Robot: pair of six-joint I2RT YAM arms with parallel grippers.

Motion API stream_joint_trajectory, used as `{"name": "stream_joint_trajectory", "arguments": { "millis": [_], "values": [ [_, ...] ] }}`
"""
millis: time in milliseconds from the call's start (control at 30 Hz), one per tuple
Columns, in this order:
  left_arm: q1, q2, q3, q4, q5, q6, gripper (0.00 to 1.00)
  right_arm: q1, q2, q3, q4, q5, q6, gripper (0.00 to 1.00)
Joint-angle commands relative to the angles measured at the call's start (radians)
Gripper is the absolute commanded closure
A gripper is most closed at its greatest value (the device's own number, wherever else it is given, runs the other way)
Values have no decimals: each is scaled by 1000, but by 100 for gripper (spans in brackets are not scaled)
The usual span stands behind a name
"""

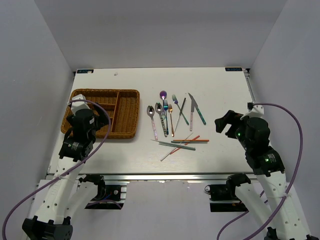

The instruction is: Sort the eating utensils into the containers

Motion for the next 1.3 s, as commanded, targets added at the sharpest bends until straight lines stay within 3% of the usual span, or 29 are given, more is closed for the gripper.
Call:
{"name": "stream_joint_trajectory", "arguments": {
  "millis": [0,200,300,433,633,767,900,1133,1233,1267],
  "values": [
    [-2,-15,-9,27,34,3,2,3,38,21,38,-1,7,11],
    [-1,-13,-11,29,60,6,2,3,49,-34,140,3,2,11],
    [-1,-16,-14,33,68,6,2,5,136,-80,218,-12,4,11],
    [-1,-10,-17,35,81,8,2,6,477,33,202,-58,-48,11],
    [-2,-7,-25,39,101,8,2,38,907,275,136,123,-170,13],
    [-2,7,-22,39,111,9,2,52,1112,441,142,26,-281,35],
    [-4,4,-22,38,114,11,2,54,1320,565,122,86,-326,43],
    [-4,5,-25,45,127,14,2,54,1447,640,130,106,-369,53],
    [-4,13,-23,44,134,14,2,51,1473,642,124,109,-363,65],
    [-4,13,-22,44,134,16,2,42,1479,642,114,115,-351,73]
  ]
}}
